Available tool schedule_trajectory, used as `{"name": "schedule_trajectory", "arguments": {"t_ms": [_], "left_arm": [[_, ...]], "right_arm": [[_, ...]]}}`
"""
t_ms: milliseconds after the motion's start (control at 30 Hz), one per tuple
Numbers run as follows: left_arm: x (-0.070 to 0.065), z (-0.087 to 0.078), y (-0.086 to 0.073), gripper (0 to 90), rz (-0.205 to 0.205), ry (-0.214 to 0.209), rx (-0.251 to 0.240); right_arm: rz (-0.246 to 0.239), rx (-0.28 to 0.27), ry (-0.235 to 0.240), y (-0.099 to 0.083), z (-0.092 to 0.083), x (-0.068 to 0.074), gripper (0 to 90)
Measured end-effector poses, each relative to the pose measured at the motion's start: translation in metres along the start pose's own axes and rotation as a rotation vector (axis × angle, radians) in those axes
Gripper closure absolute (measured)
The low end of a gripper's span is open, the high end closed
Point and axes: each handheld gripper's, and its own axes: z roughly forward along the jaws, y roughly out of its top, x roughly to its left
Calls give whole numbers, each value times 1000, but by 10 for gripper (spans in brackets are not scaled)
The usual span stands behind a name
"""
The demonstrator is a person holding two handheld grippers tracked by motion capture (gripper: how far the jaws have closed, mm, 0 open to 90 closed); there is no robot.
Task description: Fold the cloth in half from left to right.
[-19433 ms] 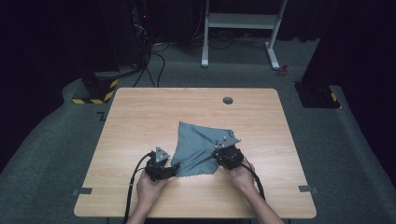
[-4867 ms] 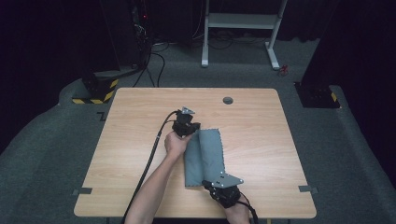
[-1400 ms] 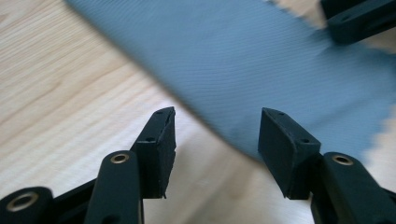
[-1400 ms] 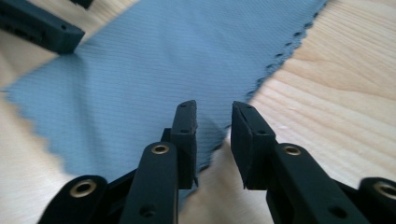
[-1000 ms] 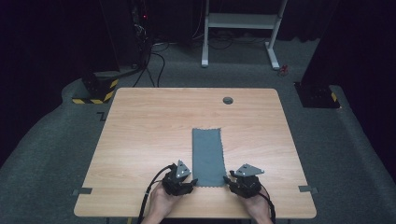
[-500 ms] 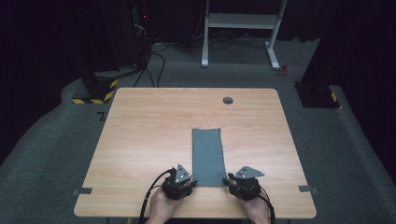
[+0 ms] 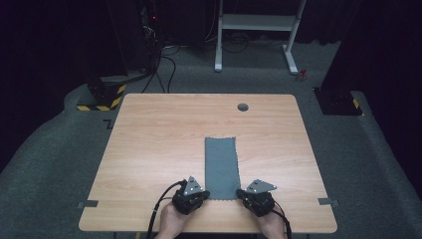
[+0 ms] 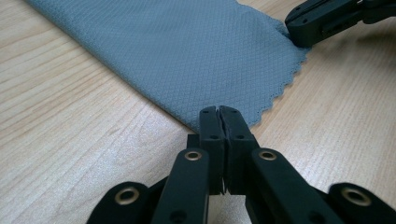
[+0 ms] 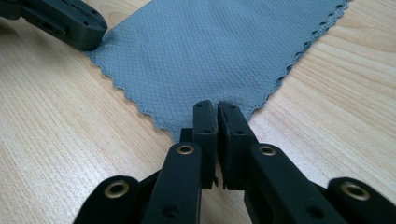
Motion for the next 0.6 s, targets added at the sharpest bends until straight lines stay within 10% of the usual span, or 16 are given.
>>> {"name": "schedule_trajectory", "arguments": {"t_ms": [600], "left_arm": [[-2, -16, -8, 896, 44, 5, 50]], "right_arm": [[-70, -9, 27, -2, -1, 20, 888]]}}
